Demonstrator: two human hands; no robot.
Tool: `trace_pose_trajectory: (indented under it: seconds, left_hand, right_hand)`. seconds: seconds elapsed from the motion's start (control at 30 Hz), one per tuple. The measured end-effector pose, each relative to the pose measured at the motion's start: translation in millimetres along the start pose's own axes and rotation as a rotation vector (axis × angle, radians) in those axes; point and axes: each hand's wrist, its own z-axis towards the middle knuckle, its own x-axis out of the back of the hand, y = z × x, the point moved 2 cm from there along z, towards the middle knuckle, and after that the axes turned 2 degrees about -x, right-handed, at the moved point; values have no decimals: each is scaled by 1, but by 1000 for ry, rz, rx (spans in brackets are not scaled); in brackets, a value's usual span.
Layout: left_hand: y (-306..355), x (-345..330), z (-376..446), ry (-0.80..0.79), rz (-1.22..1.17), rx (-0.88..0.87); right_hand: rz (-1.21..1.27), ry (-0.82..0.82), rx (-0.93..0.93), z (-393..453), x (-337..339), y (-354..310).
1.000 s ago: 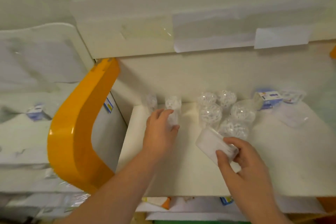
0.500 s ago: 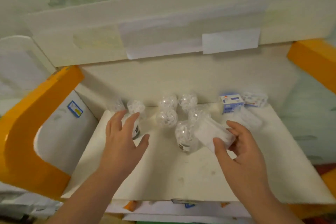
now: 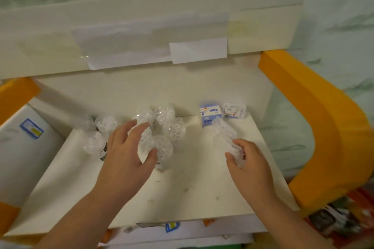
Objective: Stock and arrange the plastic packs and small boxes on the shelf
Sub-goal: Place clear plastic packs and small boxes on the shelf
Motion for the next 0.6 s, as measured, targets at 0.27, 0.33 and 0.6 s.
trace_pose_trajectory:
  seconds: [0.27, 0.33, 0.6]
  left_hand:
    - [15, -18, -2, -76, -7, 46]
    - [15, -18, -4, -86, -1, 45]
    - [12, -9, -15, -38, -3, 45]
  right_hand:
    - [-47, -140, 30, 1, -12, 2]
    - [-58, -140, 50, -2, -8, 1]
    - [-81, -39, 231, -15, 17, -29]
